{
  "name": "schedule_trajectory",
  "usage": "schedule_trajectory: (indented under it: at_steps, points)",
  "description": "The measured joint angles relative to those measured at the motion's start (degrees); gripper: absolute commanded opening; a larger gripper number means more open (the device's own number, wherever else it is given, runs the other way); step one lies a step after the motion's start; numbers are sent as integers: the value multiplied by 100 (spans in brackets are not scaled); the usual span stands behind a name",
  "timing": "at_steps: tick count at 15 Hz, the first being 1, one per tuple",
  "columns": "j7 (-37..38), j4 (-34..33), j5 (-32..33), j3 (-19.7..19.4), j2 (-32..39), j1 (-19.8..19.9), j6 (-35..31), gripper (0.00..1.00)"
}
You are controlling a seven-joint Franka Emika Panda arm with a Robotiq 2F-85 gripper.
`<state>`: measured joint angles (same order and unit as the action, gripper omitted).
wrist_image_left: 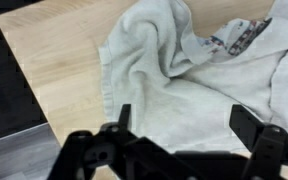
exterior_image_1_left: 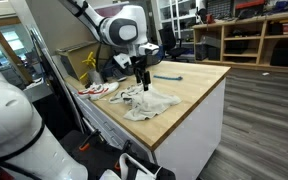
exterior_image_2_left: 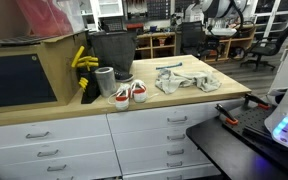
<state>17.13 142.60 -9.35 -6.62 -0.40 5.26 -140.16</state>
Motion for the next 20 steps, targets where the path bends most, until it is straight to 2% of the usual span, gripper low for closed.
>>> schedule_trajectory:
  at_steps: [3,11,14,20]
  points:
    - [119,-248,-117,123,-31,-43,-145,100]
    - [610,-776,-943,510,293,-329,-499,100]
    - [765,-912,-951,633,498,-481,-543,100]
    - [764,-911,-924,587,516,-467,-543,100]
